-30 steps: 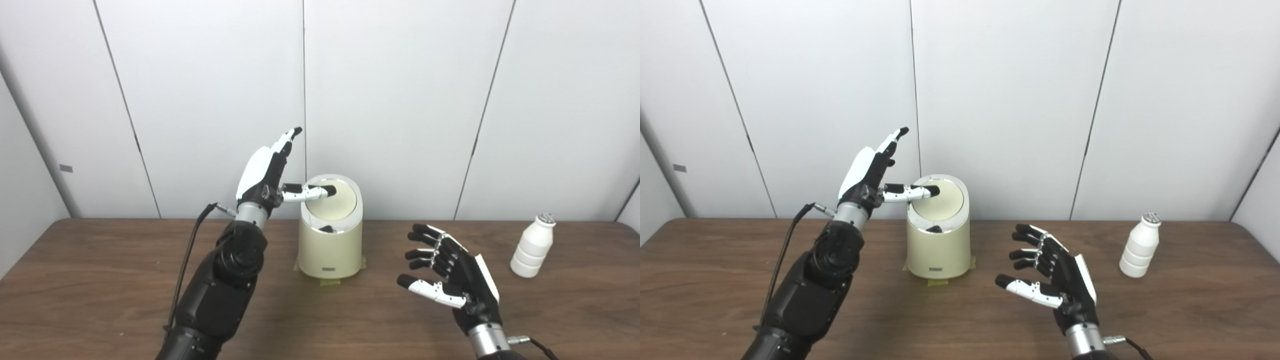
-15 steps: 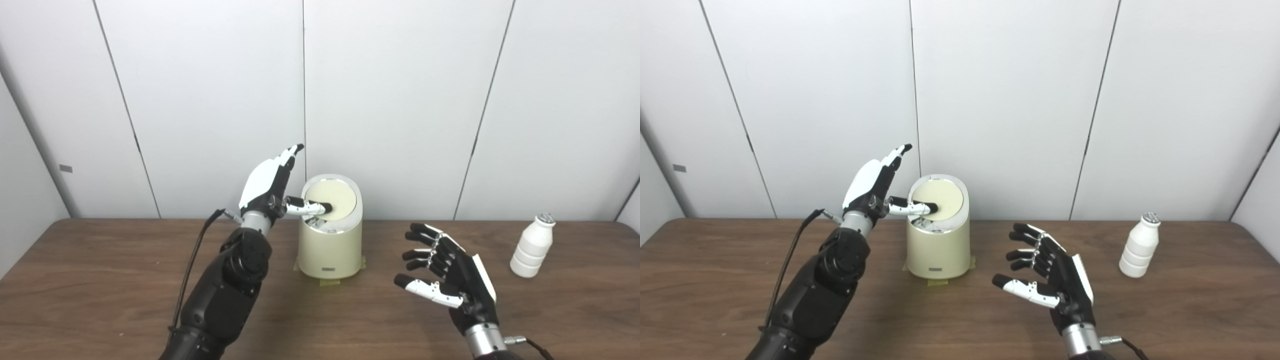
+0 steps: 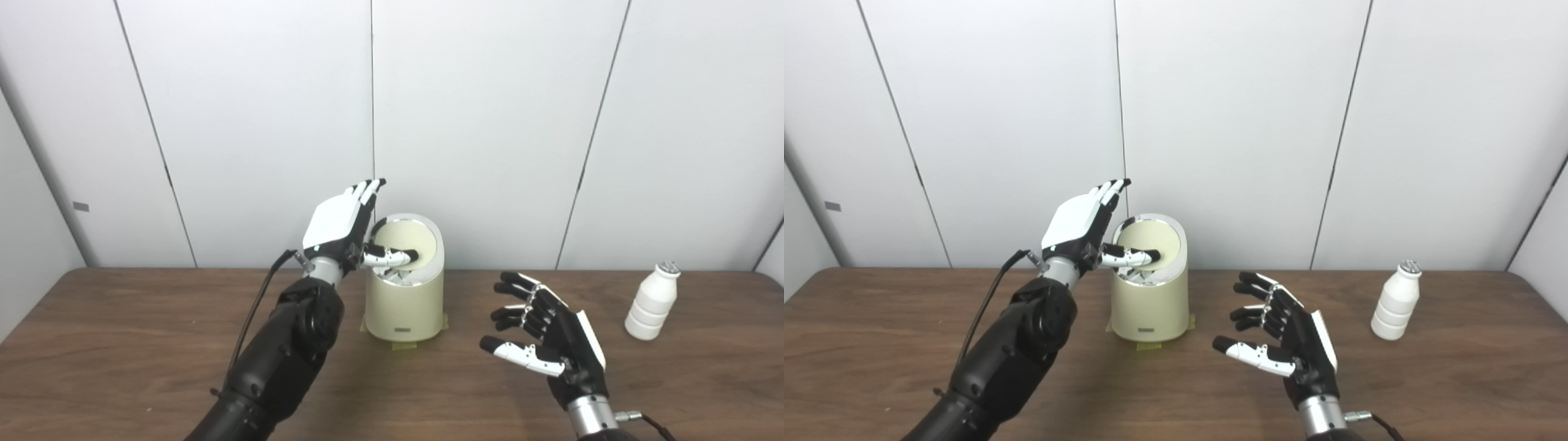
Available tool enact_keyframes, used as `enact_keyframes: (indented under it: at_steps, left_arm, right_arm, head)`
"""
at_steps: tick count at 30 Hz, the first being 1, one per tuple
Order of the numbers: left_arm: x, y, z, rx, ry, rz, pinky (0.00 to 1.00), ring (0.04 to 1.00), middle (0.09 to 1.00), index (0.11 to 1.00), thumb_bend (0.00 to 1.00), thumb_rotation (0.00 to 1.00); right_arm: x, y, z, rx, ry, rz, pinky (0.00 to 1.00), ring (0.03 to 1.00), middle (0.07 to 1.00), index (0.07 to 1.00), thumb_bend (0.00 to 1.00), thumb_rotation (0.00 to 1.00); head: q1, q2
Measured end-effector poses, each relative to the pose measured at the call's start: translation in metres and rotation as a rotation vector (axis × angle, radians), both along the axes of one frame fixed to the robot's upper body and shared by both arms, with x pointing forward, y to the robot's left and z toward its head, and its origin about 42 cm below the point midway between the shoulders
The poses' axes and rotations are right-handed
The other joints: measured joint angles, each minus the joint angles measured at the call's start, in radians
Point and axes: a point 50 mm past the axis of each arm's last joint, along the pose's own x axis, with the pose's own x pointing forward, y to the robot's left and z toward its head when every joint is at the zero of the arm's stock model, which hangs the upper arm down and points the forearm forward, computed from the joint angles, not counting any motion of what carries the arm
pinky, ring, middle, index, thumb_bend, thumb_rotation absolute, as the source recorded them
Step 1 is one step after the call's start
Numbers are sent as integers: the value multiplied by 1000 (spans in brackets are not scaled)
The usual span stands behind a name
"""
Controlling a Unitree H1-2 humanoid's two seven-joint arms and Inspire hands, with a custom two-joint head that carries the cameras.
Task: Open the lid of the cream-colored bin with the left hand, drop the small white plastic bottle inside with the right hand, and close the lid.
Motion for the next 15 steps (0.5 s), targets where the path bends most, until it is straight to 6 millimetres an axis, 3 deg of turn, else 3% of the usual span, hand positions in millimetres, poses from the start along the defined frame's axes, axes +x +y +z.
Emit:
enact_keyframes:
  at_steps: [7,15]
  left_arm:
    - [-7,-13,28,297,-33,-12,886,1000,1000,1000,997,82]
    - [-12,-11,32,354,-43,11,869,993,1000,1000,986,103]
  right_arm:
    - [0,1,1,5,-4,1,497,553,724,733,811,132]
    - [-1,1,5,5,-16,1,490,554,728,740,796,126]
  head:
    - [3,3]
    - [9,5]
